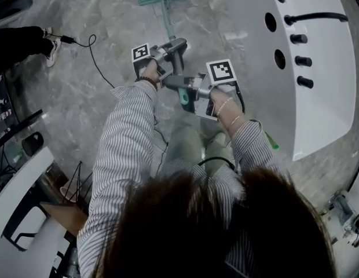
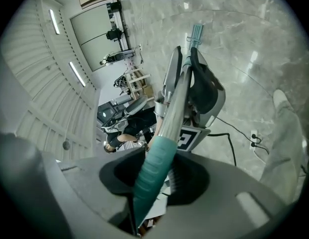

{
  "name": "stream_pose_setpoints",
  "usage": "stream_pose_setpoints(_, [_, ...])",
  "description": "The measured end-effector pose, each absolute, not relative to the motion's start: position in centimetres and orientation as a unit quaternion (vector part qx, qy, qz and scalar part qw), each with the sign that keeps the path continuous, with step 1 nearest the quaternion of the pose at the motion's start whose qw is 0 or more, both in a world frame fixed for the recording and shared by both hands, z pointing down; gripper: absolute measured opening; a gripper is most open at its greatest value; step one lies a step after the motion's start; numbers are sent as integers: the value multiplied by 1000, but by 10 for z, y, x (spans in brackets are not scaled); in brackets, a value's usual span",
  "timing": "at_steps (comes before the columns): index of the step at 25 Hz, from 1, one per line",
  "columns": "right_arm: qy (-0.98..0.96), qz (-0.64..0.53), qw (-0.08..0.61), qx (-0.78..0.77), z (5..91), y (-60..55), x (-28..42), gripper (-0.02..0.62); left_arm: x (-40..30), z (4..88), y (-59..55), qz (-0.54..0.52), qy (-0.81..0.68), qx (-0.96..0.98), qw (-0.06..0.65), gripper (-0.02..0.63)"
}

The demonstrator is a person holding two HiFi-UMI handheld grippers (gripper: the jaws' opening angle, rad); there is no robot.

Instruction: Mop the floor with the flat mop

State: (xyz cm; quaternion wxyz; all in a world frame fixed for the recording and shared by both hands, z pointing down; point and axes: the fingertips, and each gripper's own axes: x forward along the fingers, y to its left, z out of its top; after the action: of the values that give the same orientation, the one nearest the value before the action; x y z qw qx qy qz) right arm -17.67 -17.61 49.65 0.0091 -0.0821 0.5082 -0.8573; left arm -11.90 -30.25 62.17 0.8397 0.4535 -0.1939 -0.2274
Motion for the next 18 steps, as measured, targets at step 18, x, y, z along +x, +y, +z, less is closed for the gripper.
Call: stream_pose_setpoints(18, [486,-863,59,-128,515,-195,-159,117,-106,635,-319,-221,-185,464,838,102])
